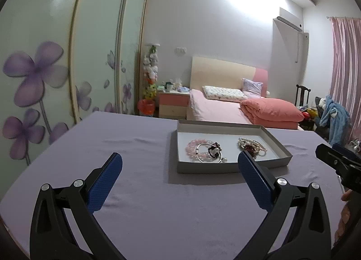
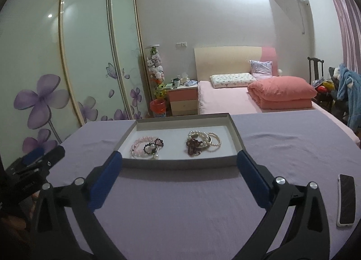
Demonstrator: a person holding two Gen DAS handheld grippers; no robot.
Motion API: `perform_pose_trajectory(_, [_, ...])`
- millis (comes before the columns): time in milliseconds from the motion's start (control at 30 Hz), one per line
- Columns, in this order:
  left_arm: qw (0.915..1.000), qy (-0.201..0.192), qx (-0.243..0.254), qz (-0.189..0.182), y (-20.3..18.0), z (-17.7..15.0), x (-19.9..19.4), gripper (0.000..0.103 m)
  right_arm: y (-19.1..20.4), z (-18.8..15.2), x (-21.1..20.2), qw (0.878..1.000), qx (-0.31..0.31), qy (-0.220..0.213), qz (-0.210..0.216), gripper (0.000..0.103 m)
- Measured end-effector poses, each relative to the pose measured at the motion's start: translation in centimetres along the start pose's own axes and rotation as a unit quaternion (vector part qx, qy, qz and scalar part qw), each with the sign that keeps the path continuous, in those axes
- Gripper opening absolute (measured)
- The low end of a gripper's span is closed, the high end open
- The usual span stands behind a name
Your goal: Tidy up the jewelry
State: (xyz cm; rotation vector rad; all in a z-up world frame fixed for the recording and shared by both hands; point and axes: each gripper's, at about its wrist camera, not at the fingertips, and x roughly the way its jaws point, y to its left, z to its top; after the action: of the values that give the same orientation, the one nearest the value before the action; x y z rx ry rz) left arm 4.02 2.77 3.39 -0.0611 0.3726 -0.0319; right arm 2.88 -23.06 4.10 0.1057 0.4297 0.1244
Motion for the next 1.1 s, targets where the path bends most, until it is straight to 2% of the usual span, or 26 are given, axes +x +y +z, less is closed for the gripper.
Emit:
perform_pose_trajectory(233, [0.9992,-0.012,0.032,0.021,-1.5,-1.2,-1.0,0.101,0.3,-1.6,-1.5,0.998,-0.01,-0.039,-0.039,0.099])
perform_pose_trajectory(400, [0.9992,-0.01,0.032,0.023,-1.9,-1.7,-1.1,0.101,0.9,-2.4,-2.0,0.996,-0.035,-0.06,-0.056,0.099])
perform_pose_trajectory(1100, [0.9993,-0.005,0.029,0.023,-2.1,-2.4,-1.3,0.101,0.2,-2.7,-1.6,0.997,-0.018,-0.05,-0.051,0.099])
